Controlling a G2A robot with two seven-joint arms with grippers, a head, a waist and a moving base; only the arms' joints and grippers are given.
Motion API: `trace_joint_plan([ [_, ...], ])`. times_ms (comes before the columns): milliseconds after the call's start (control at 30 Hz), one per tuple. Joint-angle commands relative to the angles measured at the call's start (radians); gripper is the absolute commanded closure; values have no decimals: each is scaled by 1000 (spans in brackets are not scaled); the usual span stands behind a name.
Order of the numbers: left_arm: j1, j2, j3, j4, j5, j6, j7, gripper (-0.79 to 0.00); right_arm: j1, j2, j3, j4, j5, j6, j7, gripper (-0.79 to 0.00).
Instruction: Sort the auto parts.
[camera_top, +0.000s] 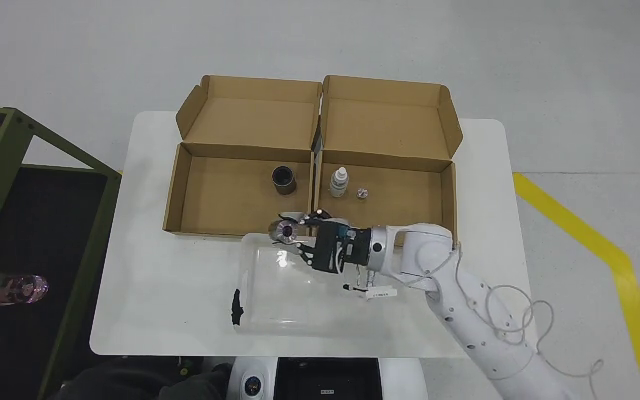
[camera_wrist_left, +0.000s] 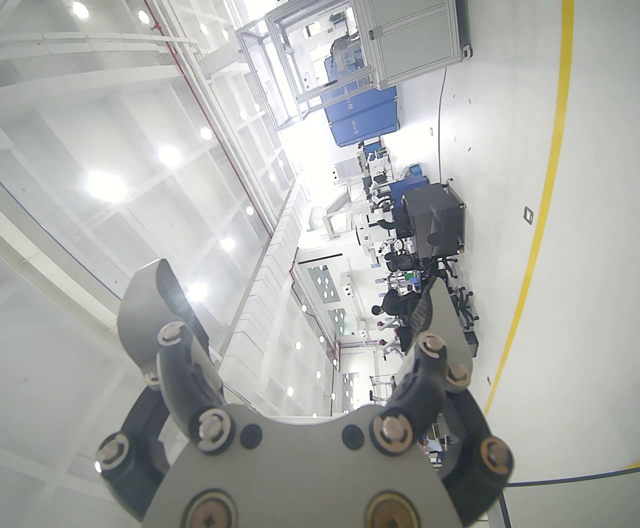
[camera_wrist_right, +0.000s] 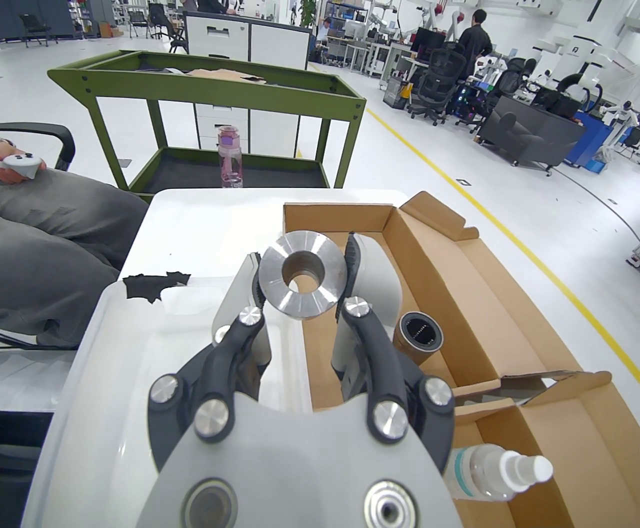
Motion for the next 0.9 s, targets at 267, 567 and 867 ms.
trace_joint_plan([
  [267,0,0,0,0,0,0,0,-785,91,-23,-39,92,36,40,12,0],
  [567,0,0,0,0,0,0,0,-785,186,-48,-87,189,67,44,71,0],
  [867,0,0,0,0,0,0,0,-785,289,-82,-153,311,115,29,160,0],
])
